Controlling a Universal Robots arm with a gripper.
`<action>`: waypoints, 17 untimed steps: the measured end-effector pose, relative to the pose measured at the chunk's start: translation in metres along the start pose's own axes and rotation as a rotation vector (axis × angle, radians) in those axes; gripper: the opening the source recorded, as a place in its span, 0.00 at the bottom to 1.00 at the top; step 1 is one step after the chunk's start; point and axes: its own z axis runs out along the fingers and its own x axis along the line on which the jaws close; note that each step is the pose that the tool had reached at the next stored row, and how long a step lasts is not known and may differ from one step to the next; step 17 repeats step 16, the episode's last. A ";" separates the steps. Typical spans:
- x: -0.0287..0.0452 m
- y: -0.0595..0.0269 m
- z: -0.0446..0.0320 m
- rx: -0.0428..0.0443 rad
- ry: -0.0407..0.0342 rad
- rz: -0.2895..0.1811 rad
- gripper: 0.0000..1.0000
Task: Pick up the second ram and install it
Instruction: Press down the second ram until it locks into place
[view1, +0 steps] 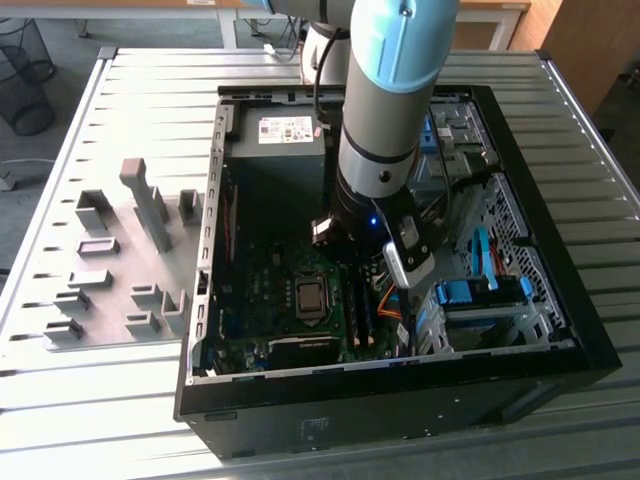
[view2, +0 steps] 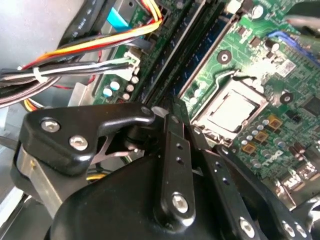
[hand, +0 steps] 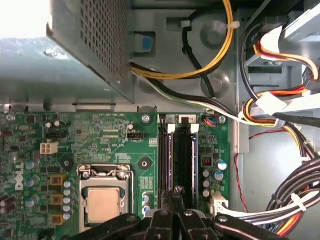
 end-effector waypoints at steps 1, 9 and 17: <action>0.0000 0.0002 -0.0017 -0.0024 -0.0006 0.000 0.10; 0.0005 0.0016 -0.0316 -0.0024 -0.0003 0.000 0.10; 0.0005 0.0016 -0.0321 -0.0025 -0.0001 0.000 0.10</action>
